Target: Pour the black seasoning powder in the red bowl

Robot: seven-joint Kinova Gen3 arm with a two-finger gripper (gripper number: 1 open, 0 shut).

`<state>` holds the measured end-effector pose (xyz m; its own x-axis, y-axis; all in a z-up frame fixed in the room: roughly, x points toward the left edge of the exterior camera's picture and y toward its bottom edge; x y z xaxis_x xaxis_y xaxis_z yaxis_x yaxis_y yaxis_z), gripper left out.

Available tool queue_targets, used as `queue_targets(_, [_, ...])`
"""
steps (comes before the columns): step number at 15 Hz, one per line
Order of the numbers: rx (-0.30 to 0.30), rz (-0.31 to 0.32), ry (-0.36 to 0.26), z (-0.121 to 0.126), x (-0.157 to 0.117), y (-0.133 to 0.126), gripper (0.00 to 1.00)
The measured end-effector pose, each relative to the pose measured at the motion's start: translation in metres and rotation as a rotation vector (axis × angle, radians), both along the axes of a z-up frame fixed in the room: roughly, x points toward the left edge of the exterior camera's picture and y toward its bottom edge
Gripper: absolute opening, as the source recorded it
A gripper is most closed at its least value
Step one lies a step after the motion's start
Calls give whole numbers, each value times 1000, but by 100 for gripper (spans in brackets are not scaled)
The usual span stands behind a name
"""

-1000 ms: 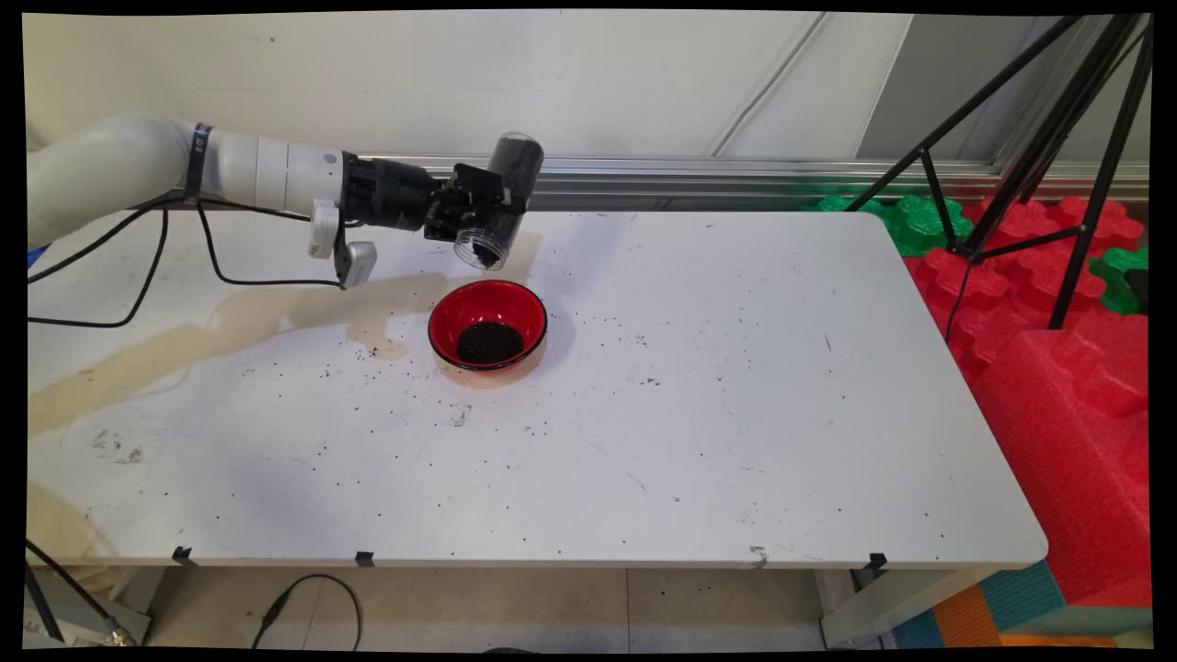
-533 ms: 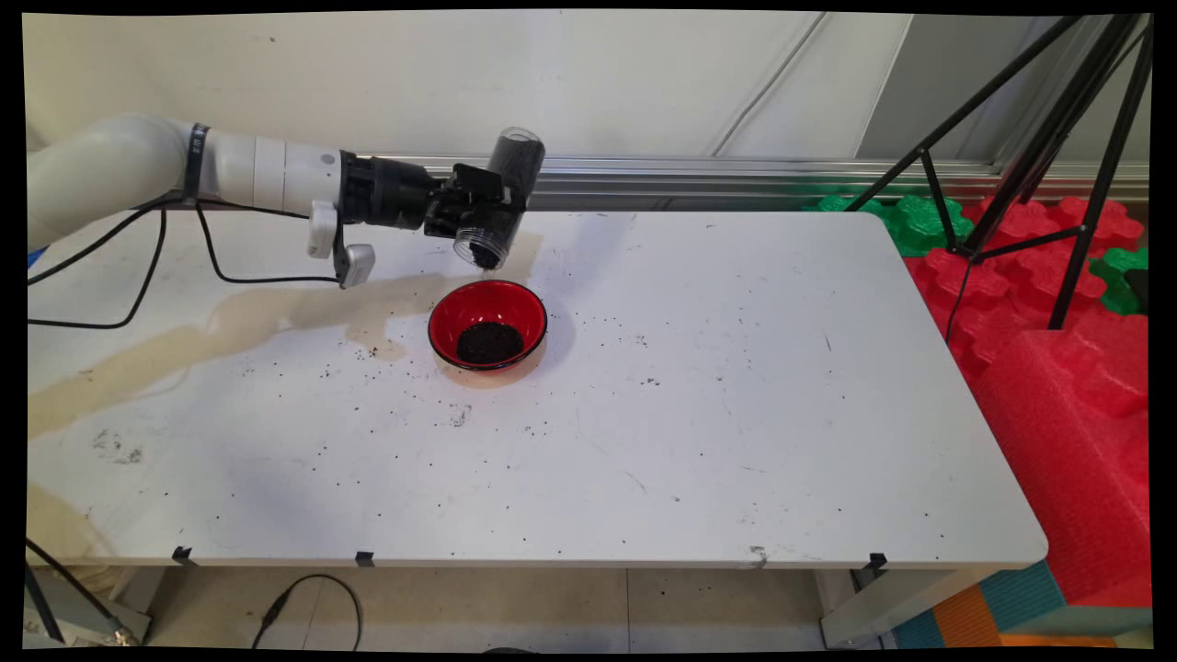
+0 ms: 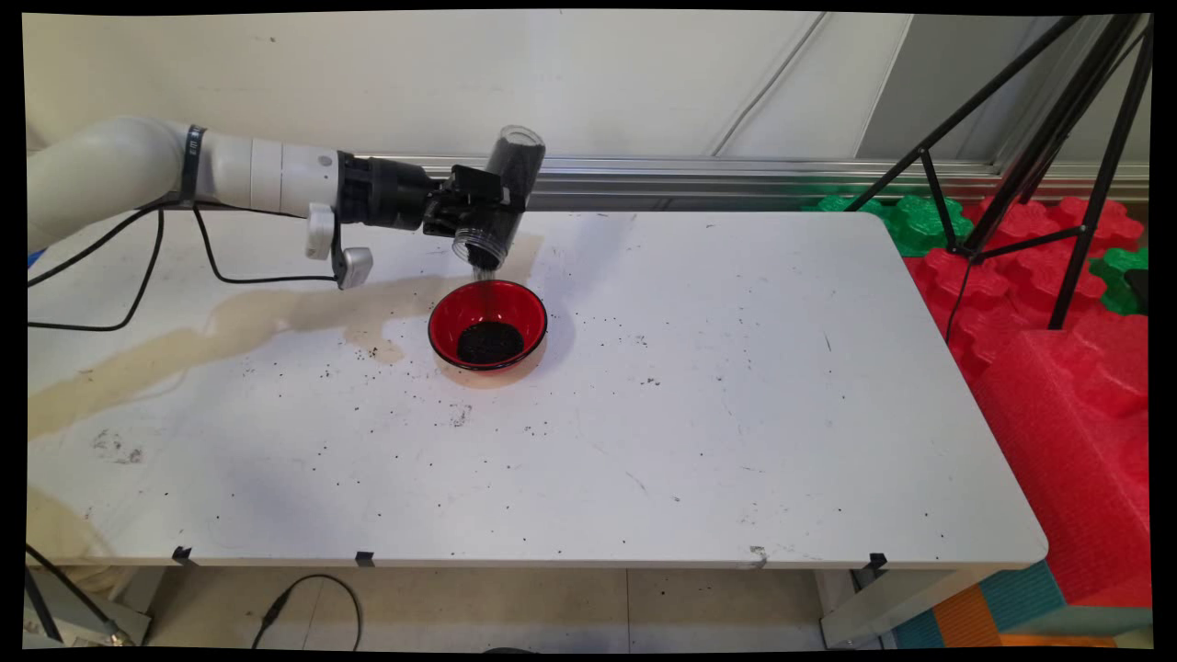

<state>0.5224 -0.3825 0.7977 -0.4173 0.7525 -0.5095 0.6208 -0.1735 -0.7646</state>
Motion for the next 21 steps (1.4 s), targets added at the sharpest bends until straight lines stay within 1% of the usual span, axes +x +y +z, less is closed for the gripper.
queue_targets(21, [-22,-10,-9,1,-1,4,0])
